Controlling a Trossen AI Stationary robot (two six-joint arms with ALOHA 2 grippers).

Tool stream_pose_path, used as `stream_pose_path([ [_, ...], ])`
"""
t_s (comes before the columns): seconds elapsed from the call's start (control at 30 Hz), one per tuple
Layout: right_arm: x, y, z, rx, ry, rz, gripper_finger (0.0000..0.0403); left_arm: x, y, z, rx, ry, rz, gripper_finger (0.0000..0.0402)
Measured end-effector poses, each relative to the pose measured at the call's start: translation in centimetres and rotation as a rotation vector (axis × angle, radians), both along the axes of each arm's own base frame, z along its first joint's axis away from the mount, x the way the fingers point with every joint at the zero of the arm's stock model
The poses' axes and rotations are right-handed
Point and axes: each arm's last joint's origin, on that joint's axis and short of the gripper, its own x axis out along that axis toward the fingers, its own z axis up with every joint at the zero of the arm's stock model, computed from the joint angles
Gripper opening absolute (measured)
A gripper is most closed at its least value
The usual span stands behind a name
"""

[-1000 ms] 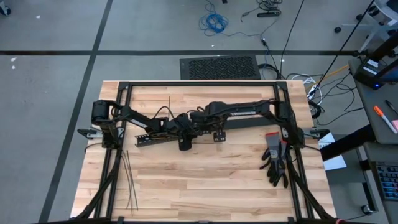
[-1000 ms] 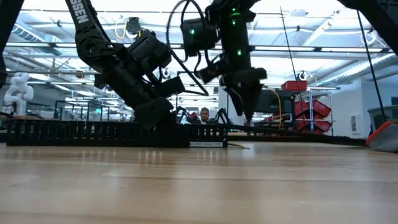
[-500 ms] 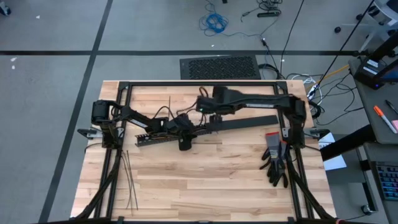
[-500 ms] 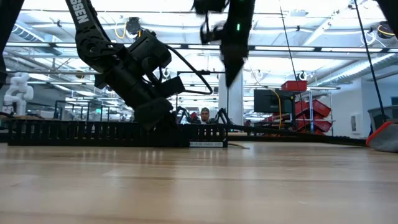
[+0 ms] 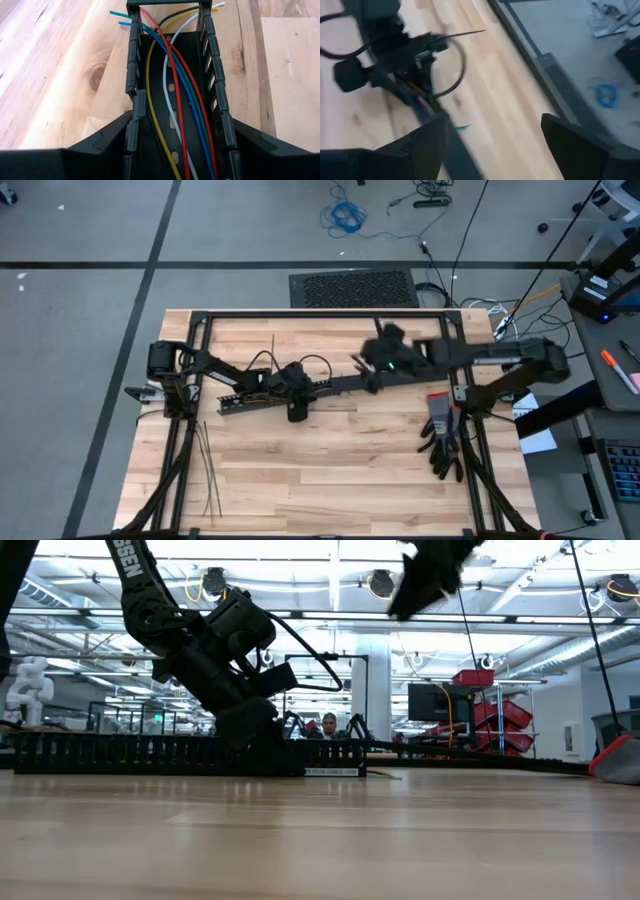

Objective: Ziptie cables
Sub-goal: Close the black cable duct

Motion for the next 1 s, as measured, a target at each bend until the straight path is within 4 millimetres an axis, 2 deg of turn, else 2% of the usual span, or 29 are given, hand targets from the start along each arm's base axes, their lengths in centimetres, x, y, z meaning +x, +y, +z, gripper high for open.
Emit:
stream_pose_path([
  [0.13, -2.0, 2.0, -5.8, 0.06, -0.159, -0.001, 0.0308, 0.0, 0.0, 0.0, 0.0, 0.0, 0.0, 0.0251],
  [0.23, -3.2, 3.3, -9.7, 0.002, -0.293, -0.017, 0.0308, 0.0, 0.0, 0.0, 0.0, 0.0, 0.0, 0.0251],
  [0.4, -4.4, 3.4, -13.2, -0.098, -0.531, 0.002, 0.0308, 0.0, 0.0, 0.0, -0.001, -0.001, 0.0, 0.0251],
  [0.53, -5.0, 2.6, -14.2, -0.053, -0.633, 0.042, 0.0308, 0.0, 0.0, 0.0, -0.002, -0.001, 0.001, 0.0251],
  [0.83, -5.2, 1.4, -14.7, -0.047, -0.601, 0.004, 0.0302, 0.0, 0.0, 0.0, -0.005, -0.005, 0.004, 0.0251],
  [0.93, -5.1, 1.4, -14.5, -0.07, -0.607, 0.011, 0.0273, 0.0, 0.0, 0.0, -0.005, -0.006, 0.005, 0.0251],
  [1.0, -5.1, 1.4, -14.3, -0.089, -0.619, 0.019, 0.0234, 0.0, 0.0, 0.0, -0.005, -0.006, 0.005, 0.0251],
])
